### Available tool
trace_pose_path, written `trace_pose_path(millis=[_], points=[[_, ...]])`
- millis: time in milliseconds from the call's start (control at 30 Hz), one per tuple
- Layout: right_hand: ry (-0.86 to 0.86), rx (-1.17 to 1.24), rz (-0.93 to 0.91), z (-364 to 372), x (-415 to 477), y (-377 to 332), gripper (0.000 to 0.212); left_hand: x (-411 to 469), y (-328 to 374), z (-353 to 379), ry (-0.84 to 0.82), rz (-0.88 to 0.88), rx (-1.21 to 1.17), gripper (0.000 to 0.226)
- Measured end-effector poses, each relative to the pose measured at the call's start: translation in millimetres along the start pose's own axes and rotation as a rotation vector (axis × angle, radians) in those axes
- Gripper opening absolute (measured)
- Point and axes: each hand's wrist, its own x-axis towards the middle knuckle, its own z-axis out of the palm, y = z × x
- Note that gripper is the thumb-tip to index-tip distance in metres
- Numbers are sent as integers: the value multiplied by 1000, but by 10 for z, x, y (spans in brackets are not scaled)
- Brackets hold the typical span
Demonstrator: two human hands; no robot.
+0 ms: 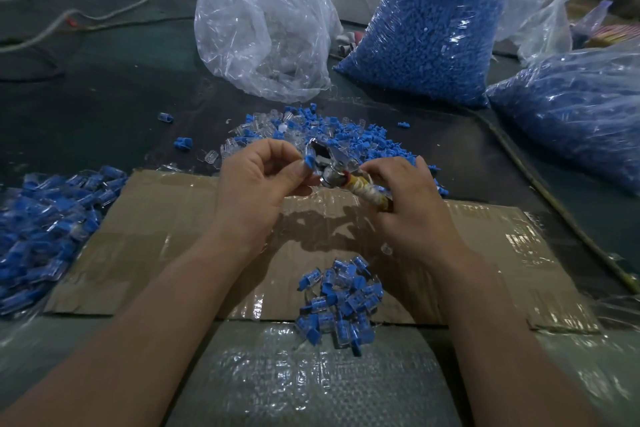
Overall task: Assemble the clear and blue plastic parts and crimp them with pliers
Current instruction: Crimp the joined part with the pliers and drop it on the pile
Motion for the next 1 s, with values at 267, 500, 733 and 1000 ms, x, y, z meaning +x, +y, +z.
trace_pose_path(millis=[267,500,733,1000], points=[[-70,27,30,23,-2,12,27,-23,38,21,2,53,75,21],[-68,-2,29,14,0,-14,24,-60,78,33,11,104,148,23],[-78,-5,52,6,-2,-66,24,-70,86,20,18,117,176,22],[-40,-36,47,0,-18,-92,19,-68,73,18,47,143,212,26]])
